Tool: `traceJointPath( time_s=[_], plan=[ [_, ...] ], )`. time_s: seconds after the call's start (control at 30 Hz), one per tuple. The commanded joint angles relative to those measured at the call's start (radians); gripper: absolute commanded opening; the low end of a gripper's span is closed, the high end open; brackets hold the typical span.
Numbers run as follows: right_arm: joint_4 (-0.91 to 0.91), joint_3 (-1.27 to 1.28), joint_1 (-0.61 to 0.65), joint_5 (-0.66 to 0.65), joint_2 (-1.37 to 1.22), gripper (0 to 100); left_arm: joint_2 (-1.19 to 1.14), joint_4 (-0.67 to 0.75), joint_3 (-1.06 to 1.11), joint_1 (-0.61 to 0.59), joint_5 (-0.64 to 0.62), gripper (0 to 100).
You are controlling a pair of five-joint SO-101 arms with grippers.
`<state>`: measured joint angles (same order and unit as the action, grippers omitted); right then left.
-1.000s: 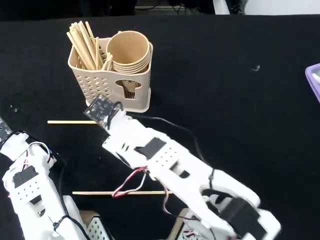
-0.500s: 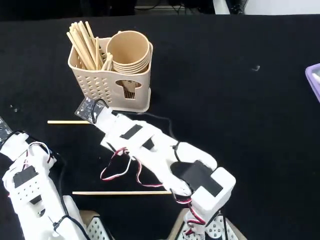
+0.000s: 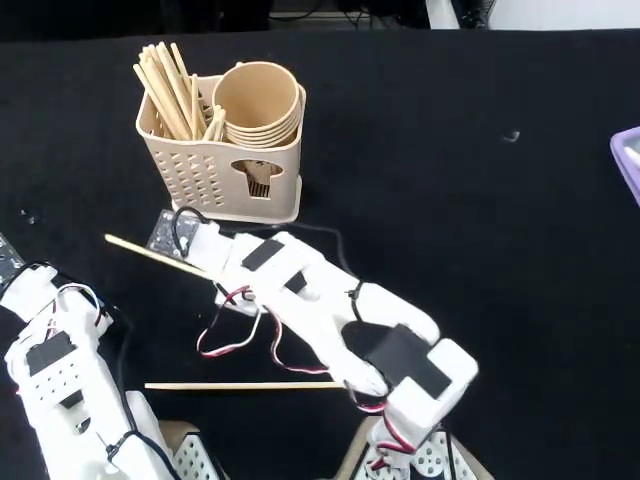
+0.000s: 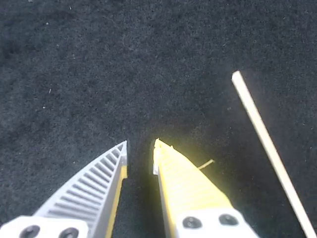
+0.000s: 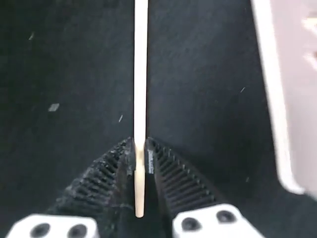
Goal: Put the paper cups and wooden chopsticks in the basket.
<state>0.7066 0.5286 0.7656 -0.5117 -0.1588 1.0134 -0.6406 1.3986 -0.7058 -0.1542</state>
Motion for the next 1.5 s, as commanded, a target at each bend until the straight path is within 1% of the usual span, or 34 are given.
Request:
traceJointPath(
  time_s=[0.0, 0.17, 0.33, 0.4, 0.53, 0.7, 0.73, 0.8, 0.9, 0.97, 1.13, 1.23, 1.33, 1.47],
  plan=[
    [0.091, 0.03, -0.003, 0.051, 0.163, 1.1, 0.018, 0.02, -0.016, 0.001, -0.002, 9],
    [0.224, 0.217, 0.011, 0.057, 0.392, 1.1, 0.018, 0.02, -0.018, 0.001, -0.002, 9],
    [0.242, 0.435, 0.014, 0.055, 0.627, 1.2, 0.018, 0.02, -0.018, 0.002, -0.002, 9],
    [0.252, 0.504, 0.014, 0.046, 0.694, 3.2, 0.018, 0.02, -0.018, 0.002, -0.002, 9],
    [0.304, 0.578, 0.04, -0.015, 0.743, 12.6, 0.018, 0.02, -0.018, 0.002, -0.002, 9],
    [0.348, 0.575, 0.169, -0.011, 0.75, 13.5, 0.018, 0.02, -0.018, 0.002, -0.002, 9],
    [0.353, 0.565, 0.198, 0.002, 0.746, 13.6, 0.018, 0.02, -0.018, 0.002, -0.002, 9],
    [0.354, 0.545, 0.252, 0.072, 0.743, 15.5, 0.018, 0.02, -0.018, 0.002, -0.002, 9],
    [0.348, 0.533, 0.319, 0.167, 0.743, 25.0, 0.018, 0.02, -0.018, 0.002, -0.002, 9],
    [0.319, 0.539, 0.345, 0.204, 0.742, 30.2, 0.018, 0.02, -0.018, 0.001, -0.002, 9],
    [0.16, 0.645, 0.399, 0.226, 0.742, 31.4, 0.018, 0.02, -0.019, 0.001, -0.002, 9],
    [0.051, 0.705, 0.381, 0.226, 0.74, 31.4, 0.018, 0.02, -0.019, 0.001, -0.002, 9],
    [0.002, 0.711, 0.302, 0.222, 0.74, 31.4, 0.018, 0.02, -0.019, 0.001, -0.002, 9],
    [-0.006, 0.688, 0.183, 0.216, 0.74, 31.1, 0.018, 0.02, -0.019, 0.001, -0.002, 9]
  ],
)
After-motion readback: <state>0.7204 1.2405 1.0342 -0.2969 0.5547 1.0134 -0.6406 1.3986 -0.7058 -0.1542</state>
